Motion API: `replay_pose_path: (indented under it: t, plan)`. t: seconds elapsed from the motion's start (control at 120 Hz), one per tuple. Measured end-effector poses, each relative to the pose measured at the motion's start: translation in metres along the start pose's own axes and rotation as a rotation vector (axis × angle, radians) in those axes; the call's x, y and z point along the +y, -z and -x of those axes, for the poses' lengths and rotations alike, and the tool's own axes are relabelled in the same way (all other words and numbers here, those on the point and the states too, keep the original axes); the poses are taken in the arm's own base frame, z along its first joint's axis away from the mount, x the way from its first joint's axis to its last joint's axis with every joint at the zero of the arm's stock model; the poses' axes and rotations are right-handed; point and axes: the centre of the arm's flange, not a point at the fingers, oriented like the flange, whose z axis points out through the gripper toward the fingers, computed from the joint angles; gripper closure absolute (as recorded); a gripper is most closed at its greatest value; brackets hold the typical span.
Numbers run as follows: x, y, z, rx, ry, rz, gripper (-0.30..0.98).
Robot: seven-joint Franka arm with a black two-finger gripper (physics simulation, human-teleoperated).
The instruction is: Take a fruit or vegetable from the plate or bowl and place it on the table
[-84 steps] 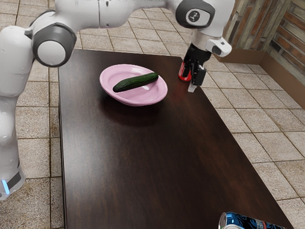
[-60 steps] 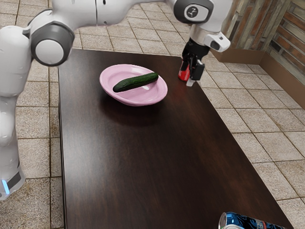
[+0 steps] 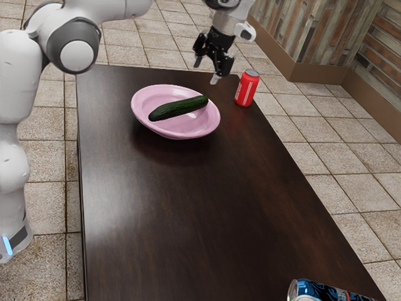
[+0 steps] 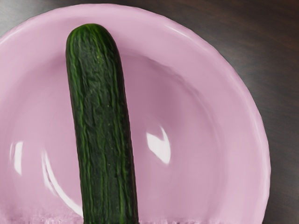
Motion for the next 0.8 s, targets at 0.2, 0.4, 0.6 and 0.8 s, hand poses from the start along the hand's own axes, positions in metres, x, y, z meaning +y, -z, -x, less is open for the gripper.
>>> replay_pose_path:
  t: [0.2,0.4,0.6,0.8]
  plan:
    - [-0.009,-0.050,-0.012,-0.060,0.078,0.000,0.00]
    - [-0.038,-0.091,-0.027,-0.053,0.147,0.009,0.00]
    - [-0.043,-0.116,-0.033,-0.054,0.176,0.038,0.00]
    - [-0.039,-0.137,-0.030,-0.068,0.180,0.037,0.00]
